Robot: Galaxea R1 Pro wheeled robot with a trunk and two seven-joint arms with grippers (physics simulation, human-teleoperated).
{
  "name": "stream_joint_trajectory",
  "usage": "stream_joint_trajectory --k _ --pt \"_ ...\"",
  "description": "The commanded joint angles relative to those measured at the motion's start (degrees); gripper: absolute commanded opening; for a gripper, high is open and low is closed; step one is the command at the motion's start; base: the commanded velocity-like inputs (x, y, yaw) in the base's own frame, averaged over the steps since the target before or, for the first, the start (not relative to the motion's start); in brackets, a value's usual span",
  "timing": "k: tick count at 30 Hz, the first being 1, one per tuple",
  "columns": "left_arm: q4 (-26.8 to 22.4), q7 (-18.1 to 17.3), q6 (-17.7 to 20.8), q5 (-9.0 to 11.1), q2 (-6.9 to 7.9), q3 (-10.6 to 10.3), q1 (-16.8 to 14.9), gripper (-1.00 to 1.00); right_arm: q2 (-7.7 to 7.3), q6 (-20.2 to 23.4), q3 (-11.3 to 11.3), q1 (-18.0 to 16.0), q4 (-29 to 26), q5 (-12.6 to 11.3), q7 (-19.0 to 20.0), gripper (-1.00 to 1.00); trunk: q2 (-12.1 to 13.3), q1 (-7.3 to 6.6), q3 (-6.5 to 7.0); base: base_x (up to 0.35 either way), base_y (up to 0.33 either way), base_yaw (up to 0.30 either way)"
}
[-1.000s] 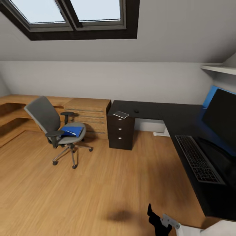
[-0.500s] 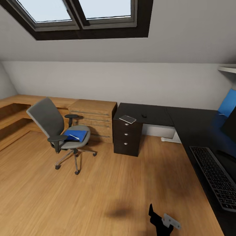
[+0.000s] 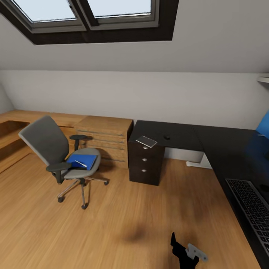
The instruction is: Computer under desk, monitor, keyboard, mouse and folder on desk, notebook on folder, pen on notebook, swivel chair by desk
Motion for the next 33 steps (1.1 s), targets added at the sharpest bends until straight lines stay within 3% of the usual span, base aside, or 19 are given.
stream_joint_trajectory --k 1,10,14,15,16,18,19,20,22,24,27,29,33 --pt "0.0 0.4 -0.4 0.6 0.06 -0.4 0.0 1.0 0.02 -0.2 0.2 -0.1 0.1 -0.6 0.5 1.0 0.0 0.04 -0.06 0.325 0.0 0.0" --pt "0.0 0.3 -0.4 0.5 -0.21 -0.5 0.0 1.0 0.04 -0.5 0.3 -0.1 -0.2 -0.6 0.6 1.0 0.0 0.04 -0.06 0.326 0.0 0.0" --pt "-0.9 0.4 -0.3 -0.5 -2.68 -1.0 0.0 1.0 0.04 -0.6 0.0 -0.1 -1.8 -0.7 0.5 1.0 0.0 0.04 -0.06 0.326 0.0 0.0" --pt "-3.2 0.3 -0.1 -2.3 -3.71 -1.2 0.0 1.0 -0.28 -0.5 -0.1 -0.1 -4.7 -0.7 0.4 1.0 0.0 0.04 -0.06 0.326 0.0 0.0" --pt "-9.0 0.4 2.4 -6.6 -4.58 -1.3 0.0 1.0 -1.72 0.1 -0.1 -0.2 -12.6 -0.6 -1.7 1.0 0.0 0.04 -0.06 0.327 0.0 0.0" --pt "-13.1 0.5 6.4 -8.2 -4.83 -1.4 0.0 1.0 -2.59 1.6 0.0 -0.2 -17.7 -0.4 -5.3 1.0 0.0 0.04 -0.06 0.327 0.0 0.0" --pt "-22.1 0.5 15.1 -9.3 -4.95 -1.4 0.0 1.0 -3.92 9.0 0.1 -0.4 -25.7 2.6 -12.9 1.0 0.0 0.04 -0.06 0.327 0.0 0.0" --pt "-39.0 0.6 31.2 -9.7 -5.1 -1.3 0.0 1.0 -5.54 32.8 0.0 -0.5 -42.1 13.9 -27.5 1.0 0.0 0.04 -0.06 0.327 0.0 0.0" --pt "-42.5 0.6 34.6 -9.7 -5.37 -1.3 0.0 1.0 -5.63 40.5 0.0 -0.5 -46.7 16.8 -31.7 1.0 0.0 0.04 -0.06 0.327 0.0 0.0" --pt "-47.1 0.6 38.6 -9.6 -6.98 -1.3 0.0 1.0 -5.78 54.5 -0.2 -0.5 -54.5 20.1 -38.7 1.0 0.0 0.04 -0.06 0.327 0.0 0.0" --pt "-49.0 0.5 40.5 -9.4 -8.4 -0.9 0.0 1.0 -5.89 63.7 -0.5 -0.5 -61.2 21.2 -42.3 1.0 0.0 0.04 -0.06 0.327 0.0 0.0" --pt "-45.8 0.6 41.1 -9.0 -8.35 0.2 0.0 1.0 -5.53 67.7 -0.4 -0.3 -64.4 21.5 -44.0 1.0 0.0 0.04 -0.06 0.327 0.0 0.0" --pt "-45.7 0.6 41.1 -8.8 -7.5 0.8 0.0 1.0 -5.41 68.0 -0.4 -0.2 -65.0 21.5 -44.2 1.0 0.0 0.04 -0.06 0.327 0.0 0.004"
